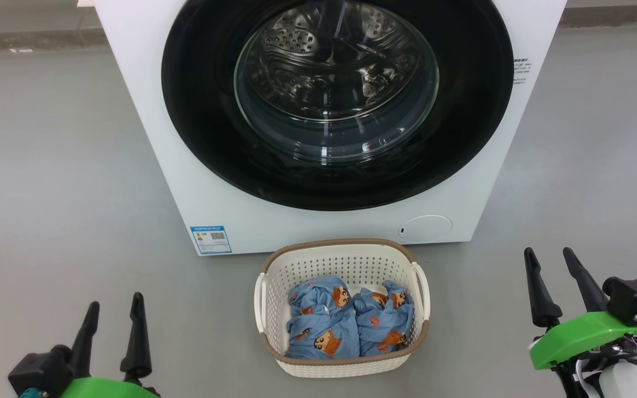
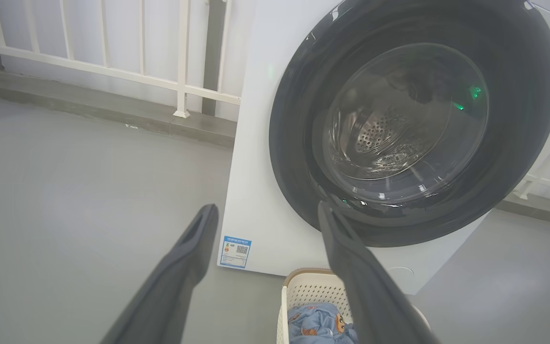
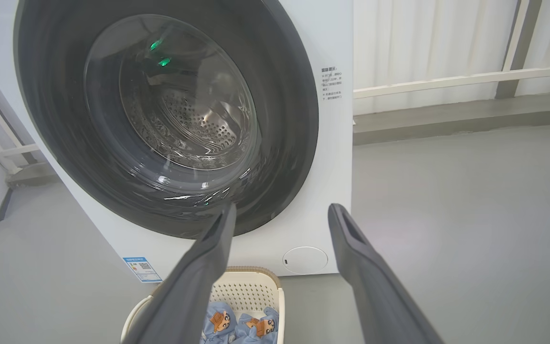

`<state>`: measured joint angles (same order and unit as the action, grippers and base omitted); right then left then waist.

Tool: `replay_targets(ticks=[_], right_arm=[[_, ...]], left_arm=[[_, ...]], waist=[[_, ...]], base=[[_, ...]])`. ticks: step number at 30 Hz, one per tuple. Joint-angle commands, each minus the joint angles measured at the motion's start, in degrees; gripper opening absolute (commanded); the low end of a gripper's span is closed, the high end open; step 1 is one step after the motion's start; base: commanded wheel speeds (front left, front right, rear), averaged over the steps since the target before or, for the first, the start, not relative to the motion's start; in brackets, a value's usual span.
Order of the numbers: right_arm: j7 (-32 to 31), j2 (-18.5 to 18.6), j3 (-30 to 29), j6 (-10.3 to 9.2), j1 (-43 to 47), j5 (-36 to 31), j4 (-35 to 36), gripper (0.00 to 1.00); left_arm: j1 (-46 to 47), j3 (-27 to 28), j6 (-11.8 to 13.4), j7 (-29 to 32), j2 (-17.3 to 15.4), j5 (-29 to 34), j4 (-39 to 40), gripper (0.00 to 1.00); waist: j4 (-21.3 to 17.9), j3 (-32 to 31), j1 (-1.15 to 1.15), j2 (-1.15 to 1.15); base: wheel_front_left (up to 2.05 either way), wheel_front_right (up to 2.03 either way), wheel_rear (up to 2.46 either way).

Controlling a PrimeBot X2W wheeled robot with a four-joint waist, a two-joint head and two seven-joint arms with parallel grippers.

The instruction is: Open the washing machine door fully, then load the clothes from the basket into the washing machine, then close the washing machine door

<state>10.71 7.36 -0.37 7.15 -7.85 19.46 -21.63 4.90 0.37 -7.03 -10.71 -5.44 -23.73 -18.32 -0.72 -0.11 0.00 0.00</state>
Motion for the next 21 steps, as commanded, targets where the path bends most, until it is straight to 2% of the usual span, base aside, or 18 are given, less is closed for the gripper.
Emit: replay_targets(ticks=[1,15,21], right_arm=[[0.9,1.0,1.1,0.29,-2.4,-1.8,1.3,1.0],[3.3,1.9,2.0,0.33,-3.1,-11.4,0.6,1.0],[4.3,2.0,1.4,0.34,-3.3,-15.1,0.5,1.0]], left_arm=[[3.1,1.4,-0.2,-0.9,-1.3,1.7,0.9,1.0],[4.0,1.1,-0.2,-3.3,-2.2,10.5,-0.5,1.0],[4.6,1.6,-0.3,-4.3,-1.8,11.8,-2.2,1.0]], waist=[[0.0,0.0,0.0,0.0],[-0.1,-0.1,0.0,0.0],[-0.2,-0.2,0.0,0.0]], base=[[0.0,0.0,0.0],[0.0,0.0,0.0],[0.0,0.0,0.0]])
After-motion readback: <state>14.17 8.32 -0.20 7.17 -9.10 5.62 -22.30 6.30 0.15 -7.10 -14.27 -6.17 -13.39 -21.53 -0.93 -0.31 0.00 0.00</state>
